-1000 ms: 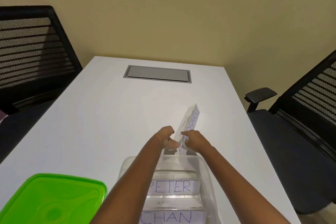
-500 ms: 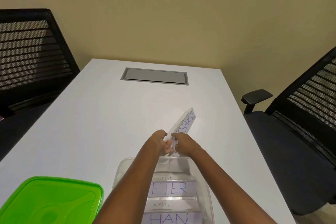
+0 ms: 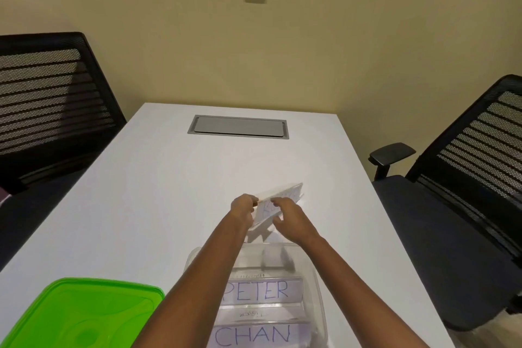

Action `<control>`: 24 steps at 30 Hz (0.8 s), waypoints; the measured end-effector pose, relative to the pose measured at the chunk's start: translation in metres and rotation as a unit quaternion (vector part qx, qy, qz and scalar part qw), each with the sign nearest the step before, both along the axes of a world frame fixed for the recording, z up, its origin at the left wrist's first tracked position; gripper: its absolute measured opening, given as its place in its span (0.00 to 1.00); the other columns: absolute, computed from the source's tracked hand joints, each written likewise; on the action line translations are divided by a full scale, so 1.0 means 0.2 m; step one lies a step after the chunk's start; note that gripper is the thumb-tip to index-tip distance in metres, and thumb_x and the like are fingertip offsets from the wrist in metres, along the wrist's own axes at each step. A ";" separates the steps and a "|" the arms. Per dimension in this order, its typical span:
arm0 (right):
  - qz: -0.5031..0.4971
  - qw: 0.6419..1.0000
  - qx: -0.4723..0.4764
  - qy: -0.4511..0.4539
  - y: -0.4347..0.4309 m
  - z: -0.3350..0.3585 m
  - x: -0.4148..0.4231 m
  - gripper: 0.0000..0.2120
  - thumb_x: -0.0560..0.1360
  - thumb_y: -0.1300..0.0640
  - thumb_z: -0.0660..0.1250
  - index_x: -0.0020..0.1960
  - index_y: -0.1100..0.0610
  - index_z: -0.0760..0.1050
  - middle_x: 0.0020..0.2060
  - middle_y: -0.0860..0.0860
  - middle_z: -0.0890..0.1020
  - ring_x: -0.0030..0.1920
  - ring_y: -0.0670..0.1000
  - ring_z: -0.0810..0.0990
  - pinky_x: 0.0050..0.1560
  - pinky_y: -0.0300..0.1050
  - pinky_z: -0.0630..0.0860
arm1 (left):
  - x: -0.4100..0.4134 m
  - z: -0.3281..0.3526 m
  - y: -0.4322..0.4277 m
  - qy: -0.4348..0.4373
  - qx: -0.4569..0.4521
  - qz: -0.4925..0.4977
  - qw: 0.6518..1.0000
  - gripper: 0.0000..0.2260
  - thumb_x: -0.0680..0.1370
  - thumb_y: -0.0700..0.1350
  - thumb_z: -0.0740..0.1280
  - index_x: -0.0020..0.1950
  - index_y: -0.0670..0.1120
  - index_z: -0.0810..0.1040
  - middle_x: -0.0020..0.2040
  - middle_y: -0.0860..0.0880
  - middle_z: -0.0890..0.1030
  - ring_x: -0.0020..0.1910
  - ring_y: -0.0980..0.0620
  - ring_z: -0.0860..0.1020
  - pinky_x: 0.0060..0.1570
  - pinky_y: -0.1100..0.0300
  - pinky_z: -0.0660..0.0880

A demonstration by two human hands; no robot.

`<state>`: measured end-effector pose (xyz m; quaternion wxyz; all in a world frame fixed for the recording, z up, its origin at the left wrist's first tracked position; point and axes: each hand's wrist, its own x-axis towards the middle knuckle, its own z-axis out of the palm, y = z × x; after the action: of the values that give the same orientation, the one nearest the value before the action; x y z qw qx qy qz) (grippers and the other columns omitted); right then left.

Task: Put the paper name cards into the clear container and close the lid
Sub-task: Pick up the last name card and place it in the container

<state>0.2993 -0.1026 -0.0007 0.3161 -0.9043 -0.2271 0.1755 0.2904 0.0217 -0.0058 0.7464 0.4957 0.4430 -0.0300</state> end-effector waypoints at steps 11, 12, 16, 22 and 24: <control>-0.213 0.968 0.127 0.022 -0.31 0.09 -0.05 0.25 0.78 0.60 0.62 0.73 0.63 0.60 0.70 0.61 0.68 0.69 0.60 0.69 0.69 0.52 0.66 | -0.24 0.24 0.02 -0.035 0.127 -0.043 0.990 0.15 0.78 0.37 0.55 0.31 0.44 0.63 0.29 0.47 0.62 0.27 0.52 0.59 0.28 0.61 0.55; -0.234 0.962 0.141 0.029 -0.33 0.10 -0.06 0.26 0.79 0.58 0.62 0.74 0.63 0.58 0.71 0.61 0.66 0.70 0.60 0.68 0.70 0.52 0.66 | -0.27 0.26 0.02 -0.034 0.129 -0.046 0.990 0.15 0.78 0.37 0.55 0.31 0.44 0.62 0.29 0.48 0.61 0.27 0.52 0.58 0.28 0.61 0.55; -0.277 0.941 0.190 0.054 -0.41 0.13 -0.10 0.25 0.79 0.57 0.61 0.73 0.62 0.60 0.71 0.61 0.68 0.69 0.60 0.68 0.71 0.54 0.66 | -0.38 0.31 0.01 -0.024 0.122 -0.070 0.990 0.18 0.79 0.38 0.55 0.29 0.44 0.60 0.23 0.48 0.63 0.22 0.53 0.60 0.25 0.63 0.55; -0.275 0.935 0.215 0.066 -0.46 0.19 -0.21 0.19 0.77 0.60 0.65 0.65 0.65 0.70 0.60 0.64 0.76 0.60 0.63 0.77 0.57 0.55 0.78 | -0.54 0.30 0.03 -0.020 0.133 -0.083 0.987 0.17 0.81 0.41 0.55 0.31 0.44 0.65 0.28 0.47 0.65 0.27 0.52 0.62 0.29 0.62 0.58; -0.282 0.935 0.210 0.050 -0.46 0.20 -0.25 0.18 0.76 0.61 0.66 0.64 0.65 0.72 0.59 0.64 0.78 0.60 0.62 0.77 0.60 0.55 0.77 | -0.58 0.28 0.04 -0.026 0.162 -0.082 0.983 0.15 0.82 0.44 0.55 0.36 0.41 0.68 0.34 0.43 0.69 0.30 0.50 0.66 0.31 0.62 0.60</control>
<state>0.2502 -0.1940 0.0399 0.5462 -0.8342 0.0216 0.0731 0.1735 0.0289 0.0494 0.6625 0.6451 0.3808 -0.0062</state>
